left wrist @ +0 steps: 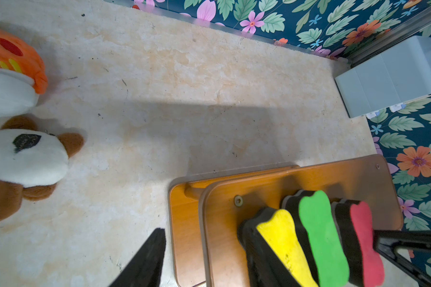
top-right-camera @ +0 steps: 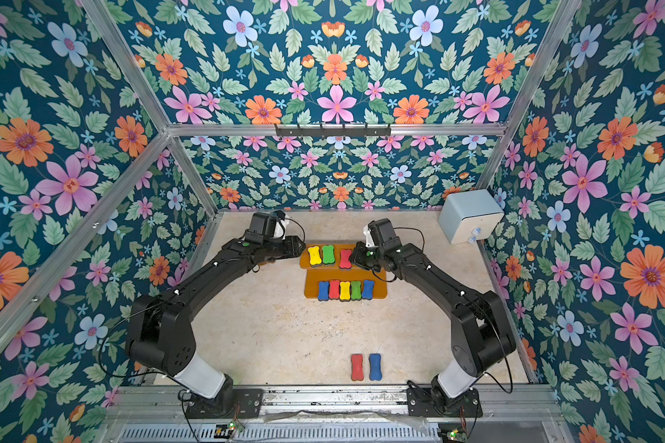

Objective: Remove the whiteboard erasers from the shelf
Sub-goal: Pick up the whiteboard eraser from the shelf.

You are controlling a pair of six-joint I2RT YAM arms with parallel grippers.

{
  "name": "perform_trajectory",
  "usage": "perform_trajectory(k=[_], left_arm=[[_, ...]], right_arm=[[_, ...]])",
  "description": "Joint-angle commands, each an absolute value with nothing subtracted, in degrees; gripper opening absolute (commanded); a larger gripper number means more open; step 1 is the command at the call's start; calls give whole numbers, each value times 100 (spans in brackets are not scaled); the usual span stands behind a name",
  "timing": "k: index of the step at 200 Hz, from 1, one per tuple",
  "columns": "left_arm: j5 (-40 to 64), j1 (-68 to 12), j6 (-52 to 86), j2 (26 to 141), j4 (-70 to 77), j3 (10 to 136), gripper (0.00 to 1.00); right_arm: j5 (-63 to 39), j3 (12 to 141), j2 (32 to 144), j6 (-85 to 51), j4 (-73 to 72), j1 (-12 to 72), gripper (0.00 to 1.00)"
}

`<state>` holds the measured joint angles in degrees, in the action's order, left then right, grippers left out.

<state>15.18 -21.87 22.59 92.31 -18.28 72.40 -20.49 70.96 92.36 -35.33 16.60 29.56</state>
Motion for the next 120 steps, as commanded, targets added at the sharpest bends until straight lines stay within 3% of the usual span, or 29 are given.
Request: perform_trajectory(k=[1,120], left_arm=[[1525,-2183,2259,9197,-1767,7280,57],[1529,-2181,2326,8835,-1820,7083,56]], right_arm=[[-1934,7095,9150,-3603,1661,2969,5],[-1474,6376,8237,-4077,1541,3469,1]])
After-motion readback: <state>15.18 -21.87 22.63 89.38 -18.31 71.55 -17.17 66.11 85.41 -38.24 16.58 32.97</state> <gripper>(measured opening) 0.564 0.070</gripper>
